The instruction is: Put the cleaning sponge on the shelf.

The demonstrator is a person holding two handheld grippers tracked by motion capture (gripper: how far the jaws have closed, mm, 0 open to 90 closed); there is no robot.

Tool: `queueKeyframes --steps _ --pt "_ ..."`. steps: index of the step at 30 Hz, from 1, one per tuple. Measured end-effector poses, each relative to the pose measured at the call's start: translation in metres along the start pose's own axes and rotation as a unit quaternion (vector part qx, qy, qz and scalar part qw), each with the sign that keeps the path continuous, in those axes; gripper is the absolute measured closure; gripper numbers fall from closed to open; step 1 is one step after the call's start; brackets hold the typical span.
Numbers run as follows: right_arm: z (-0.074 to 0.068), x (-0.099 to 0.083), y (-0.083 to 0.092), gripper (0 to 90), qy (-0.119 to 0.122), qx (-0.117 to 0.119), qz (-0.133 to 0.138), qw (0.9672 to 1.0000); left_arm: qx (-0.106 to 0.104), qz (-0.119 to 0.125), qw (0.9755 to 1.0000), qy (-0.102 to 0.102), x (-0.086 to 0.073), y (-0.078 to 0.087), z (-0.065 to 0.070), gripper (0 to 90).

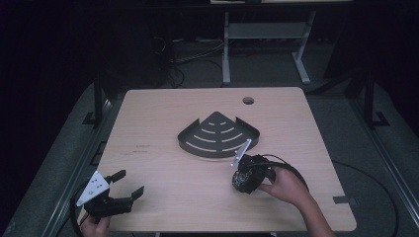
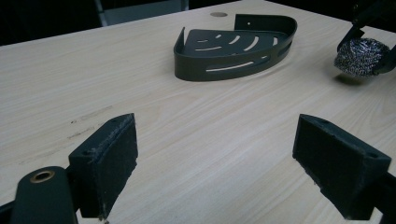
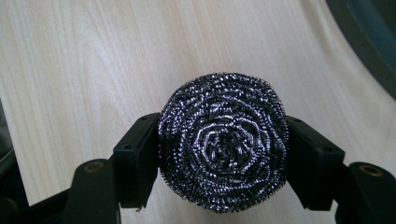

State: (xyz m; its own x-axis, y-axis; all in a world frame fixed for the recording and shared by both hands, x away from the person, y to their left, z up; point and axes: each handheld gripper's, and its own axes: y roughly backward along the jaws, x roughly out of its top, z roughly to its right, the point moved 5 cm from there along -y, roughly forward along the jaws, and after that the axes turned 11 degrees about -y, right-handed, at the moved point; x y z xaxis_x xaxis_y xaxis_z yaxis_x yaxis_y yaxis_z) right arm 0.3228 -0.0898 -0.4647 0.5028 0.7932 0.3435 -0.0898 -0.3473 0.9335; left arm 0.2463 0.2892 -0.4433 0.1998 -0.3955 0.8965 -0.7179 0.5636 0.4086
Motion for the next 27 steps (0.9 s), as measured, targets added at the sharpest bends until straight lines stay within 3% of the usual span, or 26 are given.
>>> queueKeyframes --steps 27 --pt "0.010 0.030 0.012 33.0 0.010 0.008 -0.008 0.9999 0.002 0.004 1.0000 0.002 0.000 0.001 -0.001 13.3"
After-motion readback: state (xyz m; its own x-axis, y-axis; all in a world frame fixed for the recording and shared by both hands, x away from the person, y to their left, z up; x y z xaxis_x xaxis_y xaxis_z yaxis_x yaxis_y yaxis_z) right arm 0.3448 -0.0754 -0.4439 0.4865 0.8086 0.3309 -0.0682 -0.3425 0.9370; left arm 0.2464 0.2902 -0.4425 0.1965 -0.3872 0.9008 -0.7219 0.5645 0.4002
